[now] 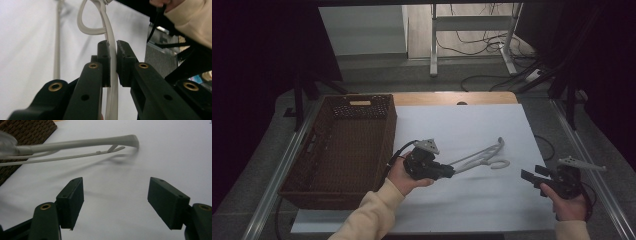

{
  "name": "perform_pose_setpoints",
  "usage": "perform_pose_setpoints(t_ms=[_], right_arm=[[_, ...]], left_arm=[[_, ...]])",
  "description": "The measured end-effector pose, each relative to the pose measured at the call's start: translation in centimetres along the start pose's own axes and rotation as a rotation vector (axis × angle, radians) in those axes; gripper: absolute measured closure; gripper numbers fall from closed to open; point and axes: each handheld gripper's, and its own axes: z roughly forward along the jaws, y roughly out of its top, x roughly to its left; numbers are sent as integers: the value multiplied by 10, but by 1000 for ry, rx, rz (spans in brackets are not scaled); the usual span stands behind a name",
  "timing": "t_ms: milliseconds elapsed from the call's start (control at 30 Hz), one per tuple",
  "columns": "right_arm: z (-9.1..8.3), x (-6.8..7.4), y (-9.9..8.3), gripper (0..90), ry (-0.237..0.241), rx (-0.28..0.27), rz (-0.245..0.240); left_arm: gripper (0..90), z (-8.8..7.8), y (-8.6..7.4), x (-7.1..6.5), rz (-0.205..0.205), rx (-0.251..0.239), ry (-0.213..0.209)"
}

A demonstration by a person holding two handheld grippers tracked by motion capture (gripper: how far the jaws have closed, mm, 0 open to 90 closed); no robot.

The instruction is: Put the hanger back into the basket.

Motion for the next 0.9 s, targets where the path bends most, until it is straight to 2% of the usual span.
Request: perform_pose_setpoints(t_ms=[300,500,733,900], right_arm=[[-1,-1,0,288,-3,-2,-1],[-1,-1,0,288,-4,-6,6],[0,-1,0,289,-8,-6,4],[0,-1,-1,289,-10,1,6]], left_arm=[[818,-40,17,-3,8,-98,43],[818,-69,23,-4,15,-158,70],[818,-100,22,-4,12,-204,106],[818,-122,14,-2,2,-237,125]])
